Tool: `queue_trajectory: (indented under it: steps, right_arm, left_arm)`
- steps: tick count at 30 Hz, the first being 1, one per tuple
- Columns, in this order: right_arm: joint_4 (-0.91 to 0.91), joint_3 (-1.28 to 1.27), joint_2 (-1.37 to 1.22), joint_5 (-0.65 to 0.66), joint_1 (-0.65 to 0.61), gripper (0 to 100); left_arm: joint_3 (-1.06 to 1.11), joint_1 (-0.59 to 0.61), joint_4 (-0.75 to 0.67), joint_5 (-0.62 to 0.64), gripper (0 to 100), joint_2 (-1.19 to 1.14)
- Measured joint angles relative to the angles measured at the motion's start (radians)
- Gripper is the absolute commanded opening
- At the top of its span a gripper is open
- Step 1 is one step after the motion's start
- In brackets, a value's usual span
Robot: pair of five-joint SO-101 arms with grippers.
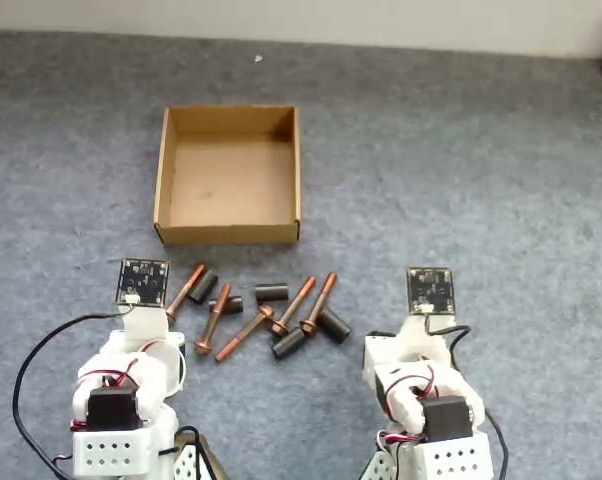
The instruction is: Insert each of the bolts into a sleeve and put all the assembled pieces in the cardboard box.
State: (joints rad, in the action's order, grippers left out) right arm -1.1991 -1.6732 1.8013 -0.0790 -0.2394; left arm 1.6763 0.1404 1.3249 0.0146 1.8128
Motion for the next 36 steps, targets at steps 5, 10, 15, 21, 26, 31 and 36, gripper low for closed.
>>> queue_trajectory:
  steps: [5, 10, 15, 21, 26, 31, 36]
  right_arm:
    - [0.000, 0.000, 0.000, 0.000, -0.003, 0.5]
    - [0.000, 0.000, 0.000, 0.000, 0.018, 0.5]
    - [0.028, 0.000, 0.000, 0.021, 0.157, 4.6]
    - [0.120, 0.017, 0.002, 0.222, 0.199, 17.6]
    - [0.103, 0.167, -0.018, 0.295, 0.190, 14.2]
    - [-0.029, 0.445, -0.229, 0.333, 0.057, 14.2]
    - [-0.150, 0.704, -0.548, 0.336, -0.138, 14.3]
  left_arm:
    - [-0.038, 0.000, 0.000, -0.003, 1, 0.000]
    - [-0.087, 0.094, -0.015, -0.006, 1, 0.000]
    - [-0.094, 0.120, -0.071, -0.075, 1, 0.000]
    - [-0.091, 0.144, -0.075, -0.238, 1, 0.000]
    - [-0.077, 0.150, -0.078, -0.247, 1, 0.000]
    - [-0.074, 0.152, -0.078, -0.247, 1, 0.000]
    - [-0.058, 0.152, -0.078, -0.249, 1, 0.000]
